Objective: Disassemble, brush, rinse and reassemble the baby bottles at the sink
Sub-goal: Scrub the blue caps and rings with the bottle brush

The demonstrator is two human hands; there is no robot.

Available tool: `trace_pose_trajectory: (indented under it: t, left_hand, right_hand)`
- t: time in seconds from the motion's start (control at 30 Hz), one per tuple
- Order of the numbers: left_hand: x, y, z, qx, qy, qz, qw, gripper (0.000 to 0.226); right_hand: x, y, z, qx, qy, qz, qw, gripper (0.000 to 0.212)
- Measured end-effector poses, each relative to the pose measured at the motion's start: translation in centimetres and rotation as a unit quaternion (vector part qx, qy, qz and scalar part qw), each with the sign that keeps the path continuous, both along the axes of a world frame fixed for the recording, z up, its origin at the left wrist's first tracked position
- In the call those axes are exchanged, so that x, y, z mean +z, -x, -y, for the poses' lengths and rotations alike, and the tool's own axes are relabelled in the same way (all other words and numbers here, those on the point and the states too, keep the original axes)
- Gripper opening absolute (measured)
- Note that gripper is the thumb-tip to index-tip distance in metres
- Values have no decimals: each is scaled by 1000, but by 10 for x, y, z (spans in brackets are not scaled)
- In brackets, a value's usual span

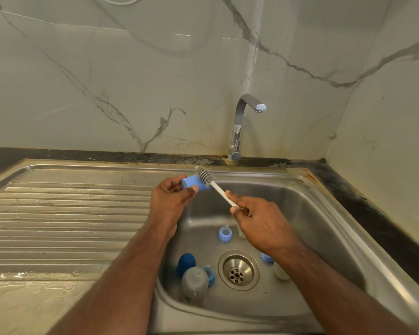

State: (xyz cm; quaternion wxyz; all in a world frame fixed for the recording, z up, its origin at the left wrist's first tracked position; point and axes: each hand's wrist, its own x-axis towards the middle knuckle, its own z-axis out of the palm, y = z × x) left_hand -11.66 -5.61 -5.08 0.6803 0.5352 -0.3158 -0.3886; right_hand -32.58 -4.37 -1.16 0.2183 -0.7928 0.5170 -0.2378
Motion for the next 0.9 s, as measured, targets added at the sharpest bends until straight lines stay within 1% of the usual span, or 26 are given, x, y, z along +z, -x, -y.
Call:
trace_pose_trajectory:
  t: [0.07, 0.17, 0.23, 0.33, 0.47, 0.57, 0.63, 0.73, 0.83, 0.9]
  left_hand:
    - [0, 0, 0, -5, 2, 1, 1000, 39]
    - [1, 0, -1, 1, -4, -17, 1000, 43]
    - [1, -1, 0, 2, -1, -19, 1000, 44]
    - [-1, 0, 1, -14, 5, -1, 1000, 44]
    - [0, 4, -2, -17, 11, 51, 998, 40]
    - [0, 3, -1, -25, 17, 60, 998, 41]
    - [1, 3, -2, -28, 16, 60, 998, 43]
    - [0, 3, -3, -27, 18, 54, 998, 46]
    - [-1, 2, 0, -31, 21, 50, 998, 46]
    - [0, 4, 1, -29, 21, 24, 999, 43]
  right_hand:
    - [-1, -2, -4, 17, 5, -2, 1000, 40]
    - [2, 4, 6, -15, 11, -22, 1000, 41]
    - [3, 5, 7, -16, 12, -15, 1000, 42]
    - [0, -2, -3, 19, 7, -16, 1000, 41]
    - [3, 5, 8, -30, 13, -32, 999, 41]
    - [1, 1, 1, 0, 7, -15, 1000, 40]
    - [0, 1, 2, 0, 8, -25, 1000, 41]
    - [2, 9, 11, -43, 12, -39, 998, 42]
    - [1, 4, 3, -13, 3, -19, 1000, 41]
    - [-2, -1, -1, 2, 12, -19, 1000, 41]
